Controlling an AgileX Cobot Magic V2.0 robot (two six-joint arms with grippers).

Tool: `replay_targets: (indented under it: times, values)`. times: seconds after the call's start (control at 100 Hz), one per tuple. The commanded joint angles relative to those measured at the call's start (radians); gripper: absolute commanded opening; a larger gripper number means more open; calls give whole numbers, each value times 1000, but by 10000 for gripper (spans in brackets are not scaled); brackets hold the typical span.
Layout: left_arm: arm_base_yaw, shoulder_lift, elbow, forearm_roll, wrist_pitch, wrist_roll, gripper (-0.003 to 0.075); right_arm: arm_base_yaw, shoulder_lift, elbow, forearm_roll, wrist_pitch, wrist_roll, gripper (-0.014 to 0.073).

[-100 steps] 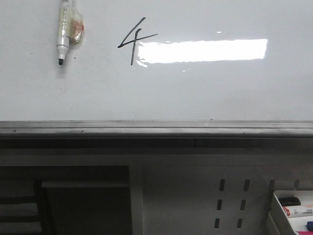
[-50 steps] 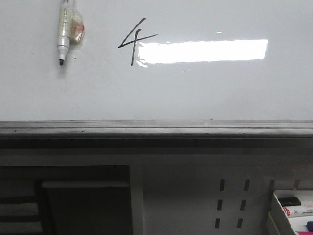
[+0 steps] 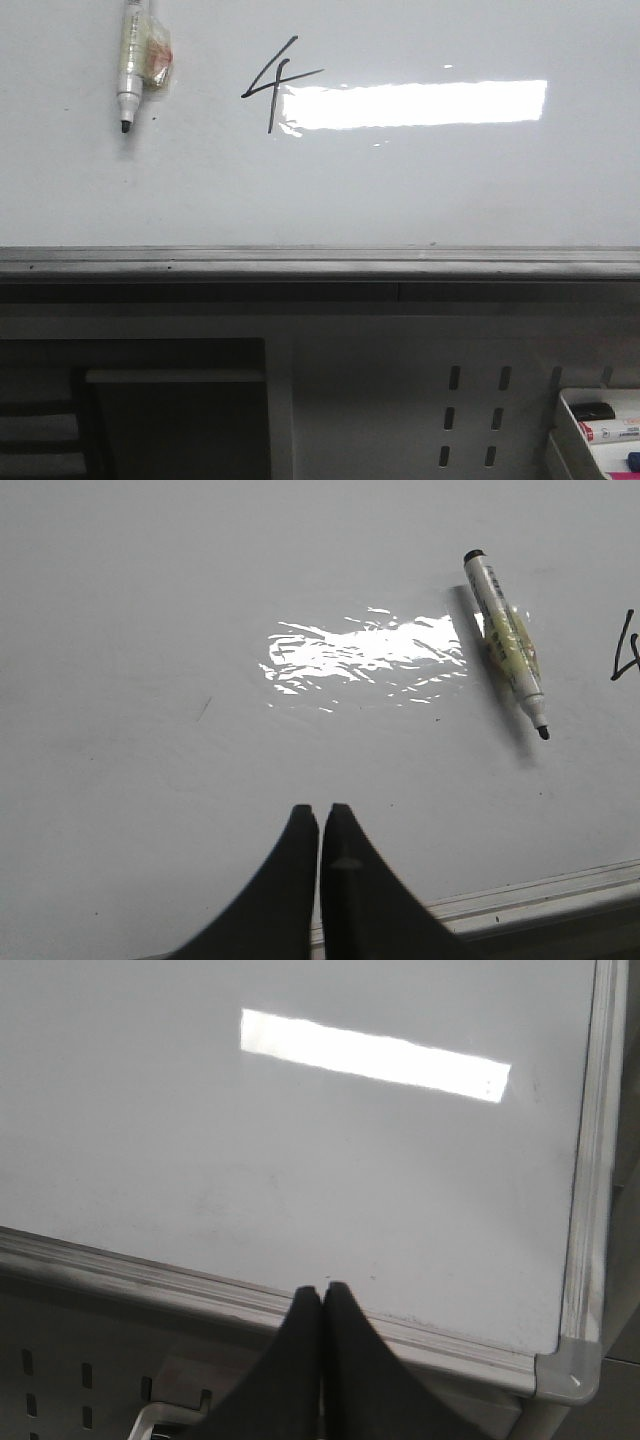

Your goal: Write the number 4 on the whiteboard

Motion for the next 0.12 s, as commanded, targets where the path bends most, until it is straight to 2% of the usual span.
replay_targets:
  times: [0.0, 0.11]
  values:
    - [-8, -27, 29, -8, -78, -10, -20, -5, -22, 21, -9, -70, 4, -66]
    - [-8, -27, 29, -8, -78, -10, -20, -5, -22, 21, -9, -70, 4, -66]
